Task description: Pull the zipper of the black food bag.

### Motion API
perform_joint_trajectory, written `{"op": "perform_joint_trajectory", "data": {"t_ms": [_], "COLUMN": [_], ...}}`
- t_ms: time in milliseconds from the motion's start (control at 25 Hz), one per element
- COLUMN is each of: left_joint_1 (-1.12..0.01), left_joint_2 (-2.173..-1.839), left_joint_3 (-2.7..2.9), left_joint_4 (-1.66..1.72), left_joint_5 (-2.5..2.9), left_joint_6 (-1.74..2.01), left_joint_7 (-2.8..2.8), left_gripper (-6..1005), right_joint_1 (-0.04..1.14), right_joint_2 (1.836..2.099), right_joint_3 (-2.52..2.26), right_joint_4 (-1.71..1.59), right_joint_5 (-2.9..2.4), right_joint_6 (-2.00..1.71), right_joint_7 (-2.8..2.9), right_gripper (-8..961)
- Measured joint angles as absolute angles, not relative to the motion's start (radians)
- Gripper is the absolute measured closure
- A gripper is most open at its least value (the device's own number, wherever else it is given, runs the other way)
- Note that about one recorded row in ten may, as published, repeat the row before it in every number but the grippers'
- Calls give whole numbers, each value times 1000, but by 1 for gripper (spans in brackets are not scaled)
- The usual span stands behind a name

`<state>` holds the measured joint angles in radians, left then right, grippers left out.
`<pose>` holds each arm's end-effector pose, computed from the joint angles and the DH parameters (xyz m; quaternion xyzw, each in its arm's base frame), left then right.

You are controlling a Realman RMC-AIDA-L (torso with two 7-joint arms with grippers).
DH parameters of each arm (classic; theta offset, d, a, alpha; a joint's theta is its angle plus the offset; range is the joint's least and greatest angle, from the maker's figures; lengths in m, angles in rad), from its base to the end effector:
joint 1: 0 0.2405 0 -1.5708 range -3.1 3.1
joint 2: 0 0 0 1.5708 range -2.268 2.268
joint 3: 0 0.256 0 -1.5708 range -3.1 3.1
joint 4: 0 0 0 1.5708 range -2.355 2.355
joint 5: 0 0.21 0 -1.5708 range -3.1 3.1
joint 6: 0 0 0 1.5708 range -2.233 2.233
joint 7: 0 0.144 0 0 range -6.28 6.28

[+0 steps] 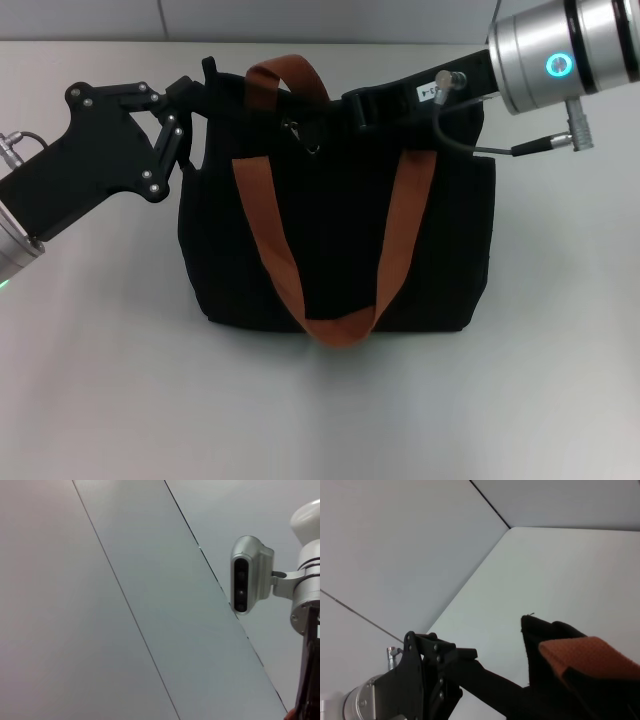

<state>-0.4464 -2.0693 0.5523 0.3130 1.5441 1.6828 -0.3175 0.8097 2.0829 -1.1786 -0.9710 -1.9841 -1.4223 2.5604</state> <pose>-0.2720 0.3020 0.0119 -0.8343 0.0938 -0.3632 0.4039 0.0983 0.3880 -0.0243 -0.8926 0.4311 0.1318 0.0050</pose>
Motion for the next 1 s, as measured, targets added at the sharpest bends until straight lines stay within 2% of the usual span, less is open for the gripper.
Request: {"op": "perform_joint_trajectory", "data": {"t_ms": [1000], "left_joint_1": [-447], "left_joint_2": [-2068], "left_joint_3": [552], "left_joint_4": [313], "left_joint_5": [1536], "left_joint_6": [1679], "left_joint_7": [-317], "left_gripper": [976], "right_joint_1": [666], "right_joint_2": [2080], "right_joint_3": [-1165], "right_joint_4": [-1176], "right_joint_5": [-2071], "right_joint_6": [-1468], "right_joint_7": [2644], "right_gripper": [958]}}
